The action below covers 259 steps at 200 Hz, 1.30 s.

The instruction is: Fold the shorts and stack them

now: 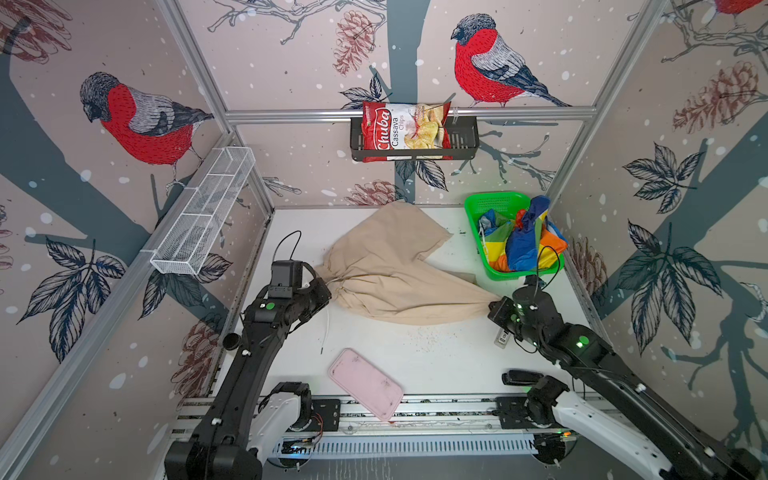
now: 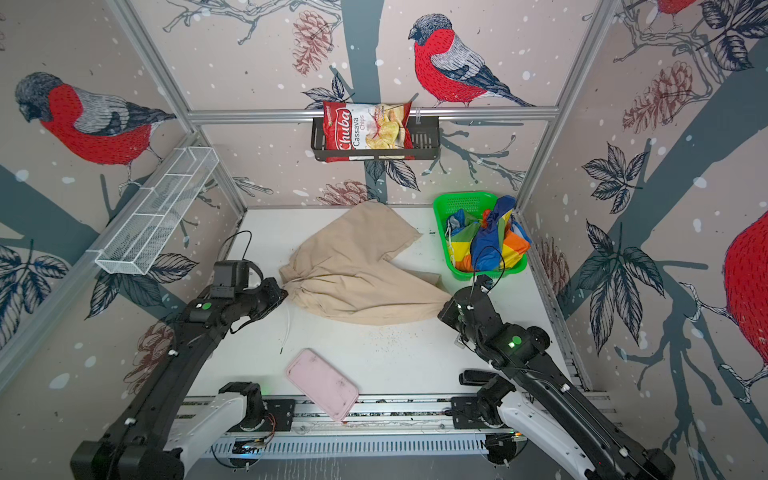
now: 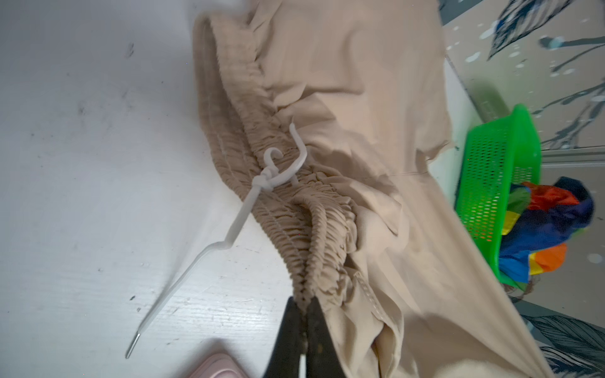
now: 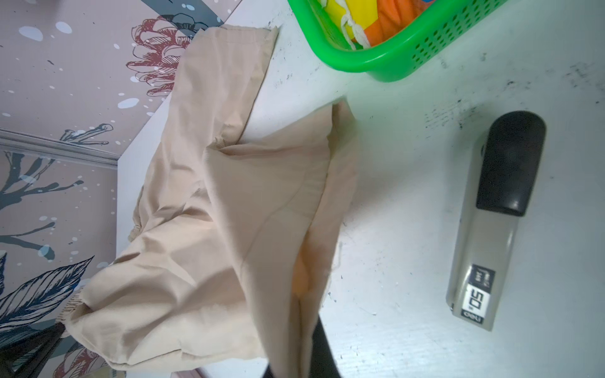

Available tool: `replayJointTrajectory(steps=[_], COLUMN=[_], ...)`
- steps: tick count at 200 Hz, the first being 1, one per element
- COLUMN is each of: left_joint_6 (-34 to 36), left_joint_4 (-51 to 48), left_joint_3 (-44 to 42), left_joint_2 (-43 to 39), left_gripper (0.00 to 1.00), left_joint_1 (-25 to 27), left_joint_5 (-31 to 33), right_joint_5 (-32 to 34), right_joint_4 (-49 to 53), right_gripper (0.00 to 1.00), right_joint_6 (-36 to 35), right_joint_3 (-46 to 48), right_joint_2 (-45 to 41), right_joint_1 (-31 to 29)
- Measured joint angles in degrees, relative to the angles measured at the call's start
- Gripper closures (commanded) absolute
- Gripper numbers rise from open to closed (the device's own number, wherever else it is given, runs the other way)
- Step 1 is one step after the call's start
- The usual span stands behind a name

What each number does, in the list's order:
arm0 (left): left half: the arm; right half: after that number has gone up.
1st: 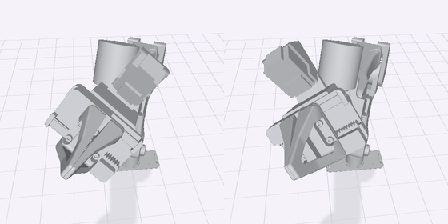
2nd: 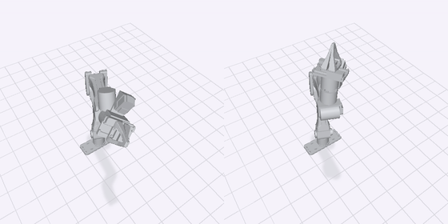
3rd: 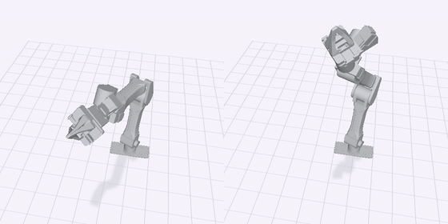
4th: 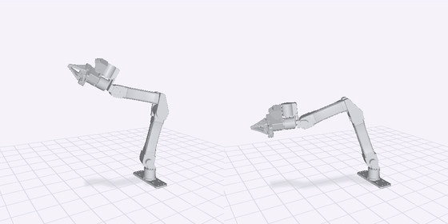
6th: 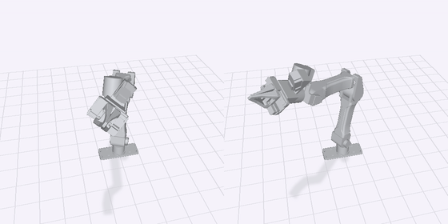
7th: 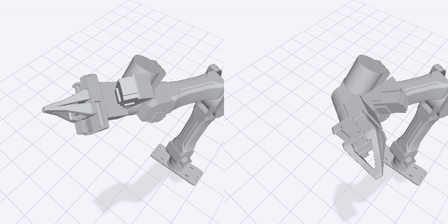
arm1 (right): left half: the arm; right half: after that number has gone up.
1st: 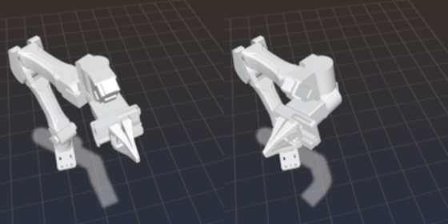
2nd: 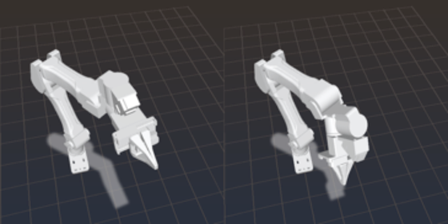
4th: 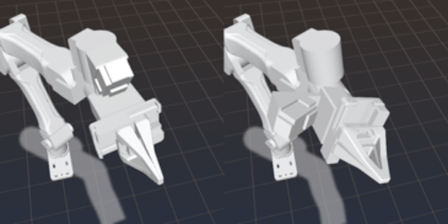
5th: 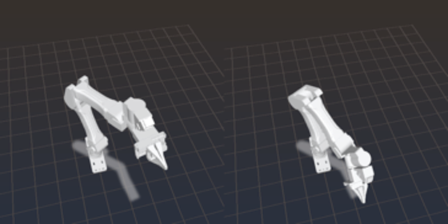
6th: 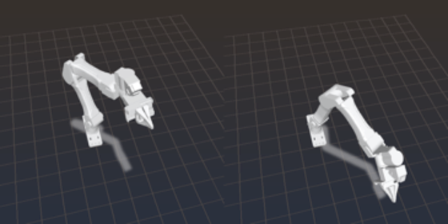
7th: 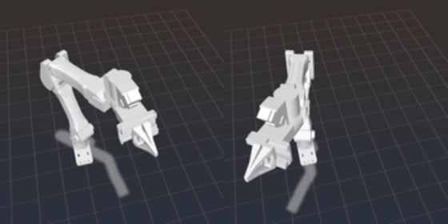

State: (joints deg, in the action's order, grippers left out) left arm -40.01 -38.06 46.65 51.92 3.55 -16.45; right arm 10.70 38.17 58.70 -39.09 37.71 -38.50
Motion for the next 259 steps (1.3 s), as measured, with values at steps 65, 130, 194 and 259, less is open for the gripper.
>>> replayJointTrajectory(steps=[65, 130, 194, 259], left_joint_6=[0.2, -0.7, -4.3, -7.4], left_joint_4=[-3.7, -2.1, 1.3, 7.4], left_joint_3=[3.0, 2.9, 2.0, -4.0], left_joint_2=[-10.3, -6.9, -3.1, 2.4], left_gripper=[1.0, 1.0, 1.0, 1.0], left_joint_1=[0.0, -0.3, -3.7, -7.4], left_joint_5=[3.2, 6.1, 5.4, 2.4], right_joint_5=[1.8, 10.1, 0.3, -8.3], right_joint_4=[8.5, 1.2, -11.5, -14.9], right_gripper=[1.0, 1.0, 1.0, 1.0], right_joint_6=[4.5, -8.4, -24.1, -30.2], right_joint_3=[-5.7, -27.4, -42.2, -65.5], right_joint_2=[-4.4, 18.8, 46.0, 75.2], right_joint_1=[-3.5, 1.0, 13.5, 15.5])
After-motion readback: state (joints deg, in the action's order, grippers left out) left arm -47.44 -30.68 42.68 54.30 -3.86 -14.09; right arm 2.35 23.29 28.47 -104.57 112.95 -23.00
